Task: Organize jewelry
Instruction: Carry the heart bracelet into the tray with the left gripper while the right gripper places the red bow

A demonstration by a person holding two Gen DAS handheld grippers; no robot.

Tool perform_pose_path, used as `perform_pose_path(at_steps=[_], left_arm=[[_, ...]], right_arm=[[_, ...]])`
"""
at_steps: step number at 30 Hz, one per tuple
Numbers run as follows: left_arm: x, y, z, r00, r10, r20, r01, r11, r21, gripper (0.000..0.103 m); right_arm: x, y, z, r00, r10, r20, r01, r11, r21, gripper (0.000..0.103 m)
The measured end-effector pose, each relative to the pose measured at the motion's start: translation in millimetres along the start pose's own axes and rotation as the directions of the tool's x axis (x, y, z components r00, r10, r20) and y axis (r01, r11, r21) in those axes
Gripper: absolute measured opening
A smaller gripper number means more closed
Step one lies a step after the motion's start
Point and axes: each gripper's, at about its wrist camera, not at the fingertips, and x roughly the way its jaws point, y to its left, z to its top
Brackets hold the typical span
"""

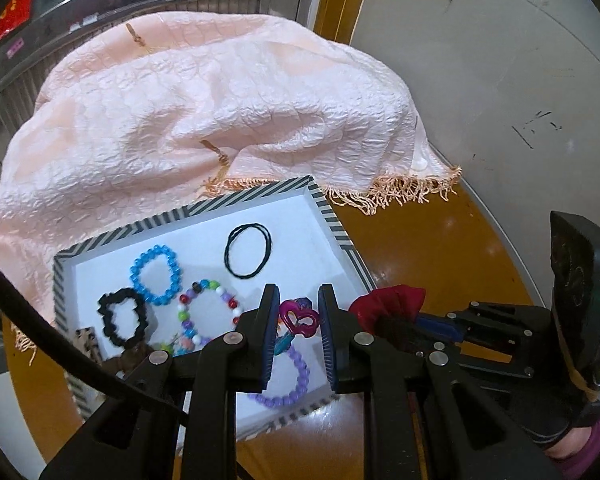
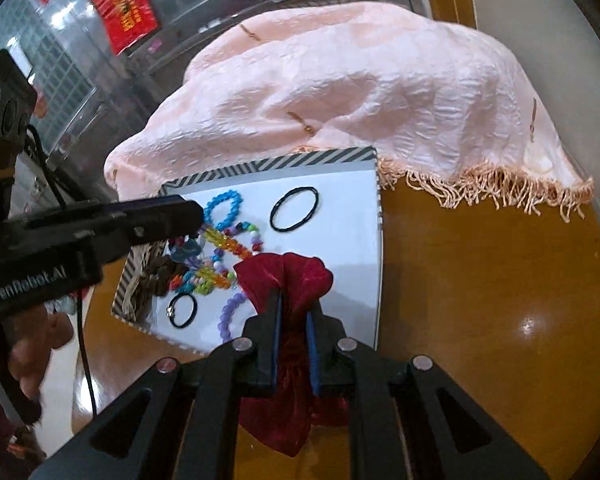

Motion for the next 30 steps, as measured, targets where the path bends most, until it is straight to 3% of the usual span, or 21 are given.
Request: perform_pose_path(at_steps=[7, 12, 18, 27, 30], left_arm=[[43.3, 12.4, 6.9, 0.999, -0.016, -0.048, 0.013, 0.998, -0.057, 0.003], [78.7, 41.9, -5.8, 0.993, 0.022, -0.119, -0.037, 0.991, -0.130, 0.003], [91.2, 67.1, -15.9, 0.988, 0.033, -0.152, -0.063, 0.978, -0.199, 0.004], [94.7, 62.5, -18.4, 0.988, 0.065, -0.138, -0.092, 0.975, -0.201, 0.004], [97.0, 60.1, -18.4, 0.989, 0.078, -0.129, -0.104, 0.971, -0.213, 0.004]], right_arm=[[15.0, -14.0, 19.7, 1.000, -0.002, -0.006, 0.002, 1.000, 0.026, 0.011], [36.2, -15.8, 37.5, 1.000, 0.005, -0.027, -0.004, 1.000, 0.028, 0.011], [77.3, -14.9, 60.6, 0.998, 0.000, -0.068, 0.002, 1.000, 0.029, 0.011], [128.6, -24.0, 80.1, 0.985, -0.138, -0.101, 0.139, 0.990, -0.005, 0.011], [131.9, -18.5, 79.9, 0.979, -0.191, -0.072, 0.187, 0.981, -0.057, 0.012]])
